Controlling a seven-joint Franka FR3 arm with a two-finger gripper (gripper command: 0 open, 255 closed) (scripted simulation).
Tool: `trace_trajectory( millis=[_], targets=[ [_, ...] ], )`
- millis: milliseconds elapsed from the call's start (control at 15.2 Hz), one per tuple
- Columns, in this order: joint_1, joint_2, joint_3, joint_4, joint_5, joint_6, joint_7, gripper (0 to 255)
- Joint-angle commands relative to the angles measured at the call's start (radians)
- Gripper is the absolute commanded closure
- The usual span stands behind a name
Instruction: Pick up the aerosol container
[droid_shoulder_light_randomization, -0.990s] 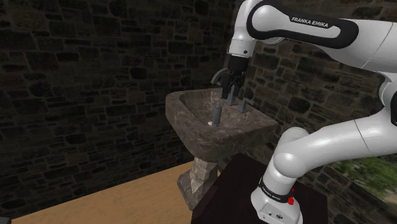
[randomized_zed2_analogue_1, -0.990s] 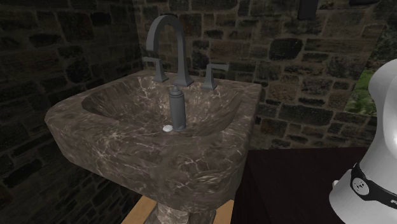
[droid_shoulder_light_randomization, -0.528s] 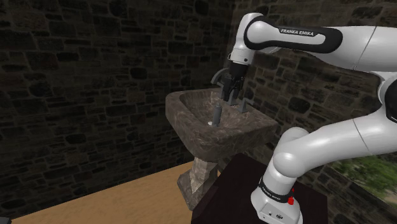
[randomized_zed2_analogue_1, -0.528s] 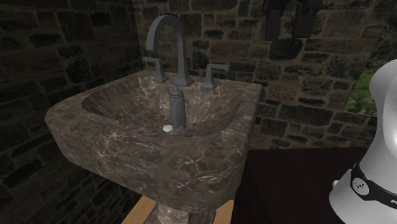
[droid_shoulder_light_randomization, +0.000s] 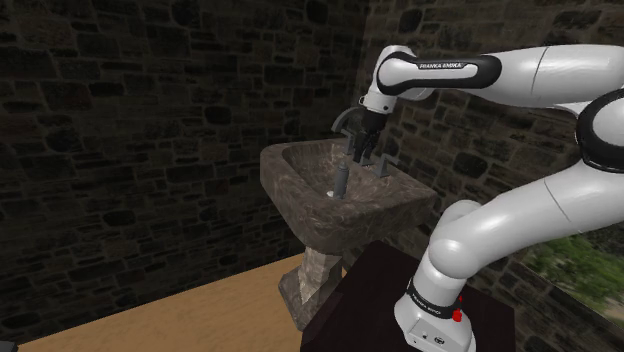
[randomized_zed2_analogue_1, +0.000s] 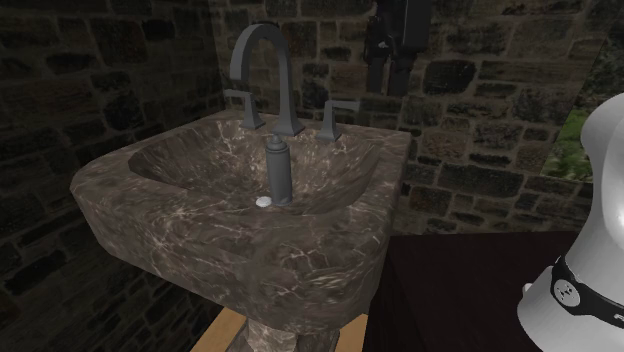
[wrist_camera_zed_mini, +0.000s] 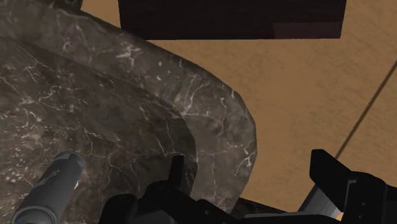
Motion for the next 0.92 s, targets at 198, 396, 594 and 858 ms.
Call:
trace_trajectory(
  millis=[198,396,594,858],
  targets=[
    [0.009,0.129,-0.126,0.022,-0.012,0.126,-0.163,0],
    [0.027,0.224,-0.201,0.057,0.008,0.192,-0.265,0],
    [0.051,0.333,-0.277,0.107,0.054,0.249,-0.377,0],
    [0.085,0.504,-0.374,0.197,0.166,0.303,-0.551,0]
  ],
)
